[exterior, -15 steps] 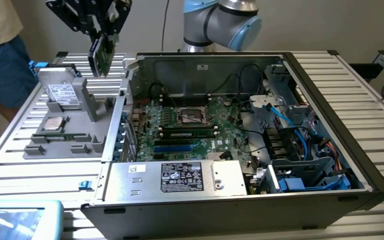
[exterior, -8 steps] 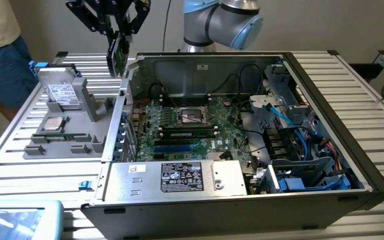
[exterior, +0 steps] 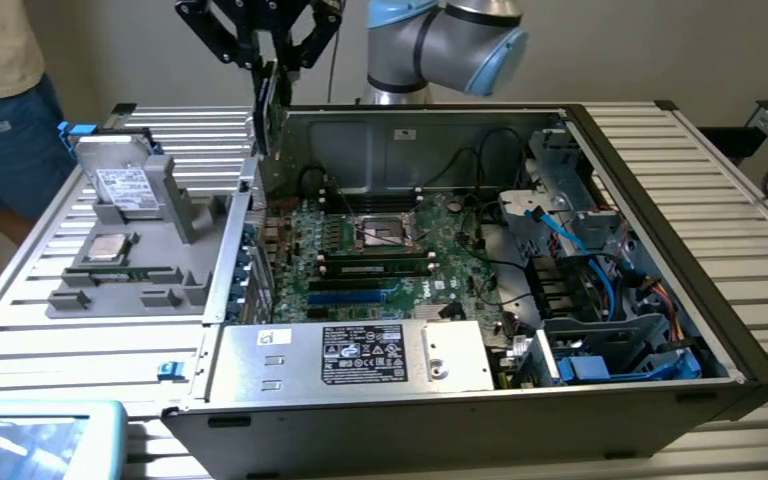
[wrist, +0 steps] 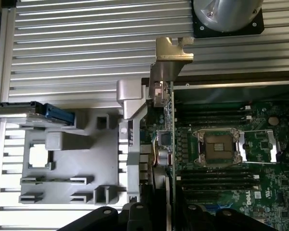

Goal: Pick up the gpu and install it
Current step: 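Pick up the gpu and move the gpu toward the slot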

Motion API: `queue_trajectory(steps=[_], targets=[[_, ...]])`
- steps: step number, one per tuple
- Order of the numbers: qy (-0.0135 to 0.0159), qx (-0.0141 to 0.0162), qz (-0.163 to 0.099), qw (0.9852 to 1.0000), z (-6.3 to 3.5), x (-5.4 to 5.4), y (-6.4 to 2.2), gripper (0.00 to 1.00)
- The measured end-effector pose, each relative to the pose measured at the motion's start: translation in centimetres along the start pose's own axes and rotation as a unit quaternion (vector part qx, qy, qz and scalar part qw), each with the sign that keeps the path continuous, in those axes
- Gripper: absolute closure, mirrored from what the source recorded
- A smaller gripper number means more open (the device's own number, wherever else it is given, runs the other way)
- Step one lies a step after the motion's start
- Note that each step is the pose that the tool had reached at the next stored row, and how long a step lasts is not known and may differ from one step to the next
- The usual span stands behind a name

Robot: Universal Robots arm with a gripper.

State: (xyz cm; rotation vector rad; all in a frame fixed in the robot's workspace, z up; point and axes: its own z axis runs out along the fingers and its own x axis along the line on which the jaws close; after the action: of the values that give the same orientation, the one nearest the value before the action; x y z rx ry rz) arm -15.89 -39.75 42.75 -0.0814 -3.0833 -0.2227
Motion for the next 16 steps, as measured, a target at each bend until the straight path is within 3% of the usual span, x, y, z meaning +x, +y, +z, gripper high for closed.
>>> queue_trajectory(steps=[16], targets=[[0.0008,0.0001,0.0,1.0,-0.69,-6.4,-2.36,0.71]])
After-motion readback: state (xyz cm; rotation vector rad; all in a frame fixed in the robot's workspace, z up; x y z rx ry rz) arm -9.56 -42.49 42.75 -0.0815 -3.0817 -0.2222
